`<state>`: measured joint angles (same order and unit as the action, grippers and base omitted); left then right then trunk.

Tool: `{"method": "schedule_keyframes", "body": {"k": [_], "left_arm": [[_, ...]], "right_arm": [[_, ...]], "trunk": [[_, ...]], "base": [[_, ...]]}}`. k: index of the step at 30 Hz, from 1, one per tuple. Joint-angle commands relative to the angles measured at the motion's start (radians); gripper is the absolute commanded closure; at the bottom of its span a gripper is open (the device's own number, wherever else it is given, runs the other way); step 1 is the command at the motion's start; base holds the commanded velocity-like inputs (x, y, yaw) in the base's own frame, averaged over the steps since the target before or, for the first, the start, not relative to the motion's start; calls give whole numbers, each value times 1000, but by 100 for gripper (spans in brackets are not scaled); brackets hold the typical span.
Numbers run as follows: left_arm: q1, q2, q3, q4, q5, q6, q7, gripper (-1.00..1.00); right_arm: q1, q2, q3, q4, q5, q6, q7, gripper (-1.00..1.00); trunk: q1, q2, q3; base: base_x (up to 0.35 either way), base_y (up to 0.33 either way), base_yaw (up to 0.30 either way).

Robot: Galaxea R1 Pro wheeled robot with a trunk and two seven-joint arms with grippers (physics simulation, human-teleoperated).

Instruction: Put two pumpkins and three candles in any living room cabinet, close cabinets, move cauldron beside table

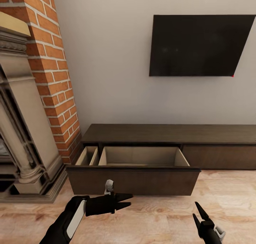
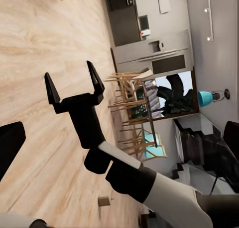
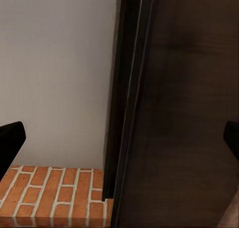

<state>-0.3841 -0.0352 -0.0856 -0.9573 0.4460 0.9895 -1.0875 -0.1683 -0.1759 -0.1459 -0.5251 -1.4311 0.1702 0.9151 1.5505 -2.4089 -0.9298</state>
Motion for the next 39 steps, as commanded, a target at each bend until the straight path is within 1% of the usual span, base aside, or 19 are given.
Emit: {"method": "schedule_keyframes", "body": {"k": [1,2,8,20,21,23,26,30,32,37,39], "left_arm": [[0,-3,-1,0,1,5,-2,-100],[-1,-6,-1,0,0,5,-1,-100],[-1,-9,-2,0,-1,5,-1,-100],[-1,-13,-4,0,-1,5,0,-100],[-1,-14,-5,0,-1,5,0,-100],[-1,-17,-22,1,-2,5,1,-100],[-2,-20,-31,1,-4,5,4,-100],[-2,-24,-35,1,-8,5,14,-100],[-2,-25,-35,0,-9,5,34,-100],[-2,-26,-36,-1,-7,5,88,-100],[-3,-26,-36,-1,-10,5,98,-100]], "right_arm": [[0,0,0,0,-7,11,15,-100],[0,1,0,1,-5,11,27,-100],[0,1,0,3,-3,7,38,-100],[0,0,0,10,-3,5,29,-100],[0,0,0,11,-2,5,28,-100],[0,2,1,11,-2,1,28,-100],[0,6,2,12,18,-22,25,-100],[0,7,1,15,84,-70,24,-100],[0,6,1,16,104,-78,24,-100],[0,0,0,21,117,-81,24,-100],[0,-1,-1,48,119,-82,24,-100]], "trunk": [[-4,7,2],[-8,14,5],[-31,56,24],[-77,140,62],[-81,147,65],[-88,161,71],[-100,182,81],[-115,210,93],[-123,224,99],[-142,259,115],[-150,273,121]], "base": [[0,0,0],[-76,0,0],[-174,0,0],[-11,0,0],[0,0,0],[-12,0,0],[-173,0,0],[-213,0,0],[-133,0,0],[-37,0,0],[-8,0,0]]}}
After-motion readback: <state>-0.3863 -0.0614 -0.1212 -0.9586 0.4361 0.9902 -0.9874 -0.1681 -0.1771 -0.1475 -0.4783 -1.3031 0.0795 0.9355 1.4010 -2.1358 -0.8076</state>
